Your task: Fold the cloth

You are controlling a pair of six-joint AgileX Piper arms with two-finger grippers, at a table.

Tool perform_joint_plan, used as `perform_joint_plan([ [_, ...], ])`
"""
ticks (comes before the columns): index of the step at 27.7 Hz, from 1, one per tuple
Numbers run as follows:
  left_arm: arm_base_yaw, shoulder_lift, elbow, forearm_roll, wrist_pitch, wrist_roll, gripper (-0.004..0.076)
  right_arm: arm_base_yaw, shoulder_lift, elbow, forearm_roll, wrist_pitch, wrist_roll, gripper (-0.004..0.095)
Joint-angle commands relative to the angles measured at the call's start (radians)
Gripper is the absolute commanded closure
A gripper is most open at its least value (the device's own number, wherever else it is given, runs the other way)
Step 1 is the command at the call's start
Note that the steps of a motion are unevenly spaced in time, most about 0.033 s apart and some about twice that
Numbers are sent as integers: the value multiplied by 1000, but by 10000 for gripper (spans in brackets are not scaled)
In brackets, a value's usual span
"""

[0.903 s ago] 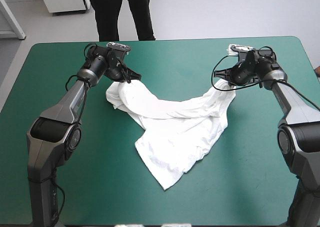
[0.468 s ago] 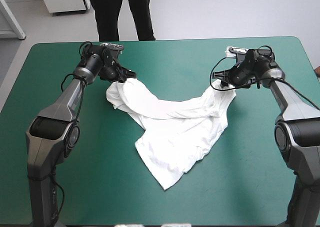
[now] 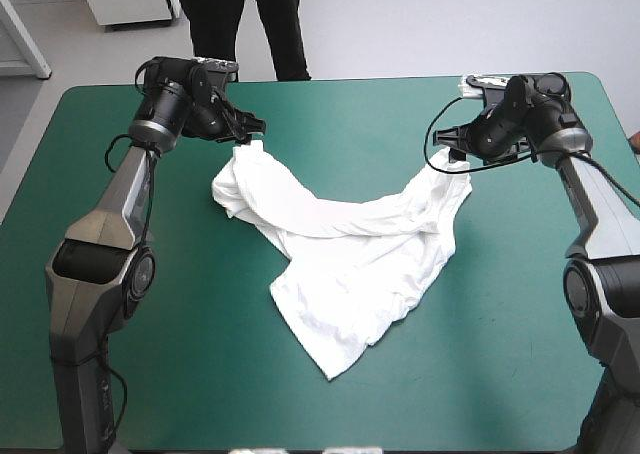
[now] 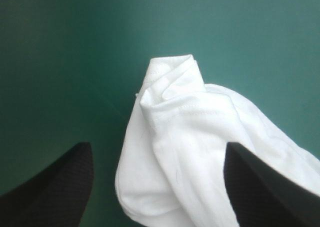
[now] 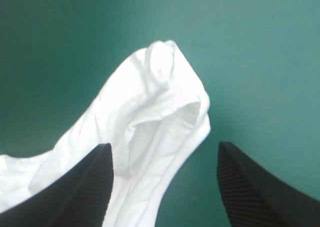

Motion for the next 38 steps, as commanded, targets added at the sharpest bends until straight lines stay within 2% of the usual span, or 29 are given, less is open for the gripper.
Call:
perform_joint_plan([
  [1,-1,-132,-36,-2,46,11,230,-8,-101,-31,-21,42,-9,352],
  [8,-1,-274,-28,-34,48,24,252,-8,-206,11,-28,107,-11,359],
  [11,-2,-345,40,-51,48,24,252,-8,-263,52,-31,123,-11,359],
  [16,-51,-508,312,-58,48,24,252,-8,-378,138,-40,122,-11,359],
  [22,-213,-649,565,-21,48,-37,252,-8,-467,213,-70,129,-6,360],
  [26,-296,-671,689,-56,48,-125,252,-8,-491,247,-72,133,-6,400],
  [30,-339,-658,774,-37,46,-150,252,-8,-491,247,-79,140,-6,413],
  [38,-382,-525,831,-36,1,-147,252,-8,-491,247,-79,135,-6,413],
])
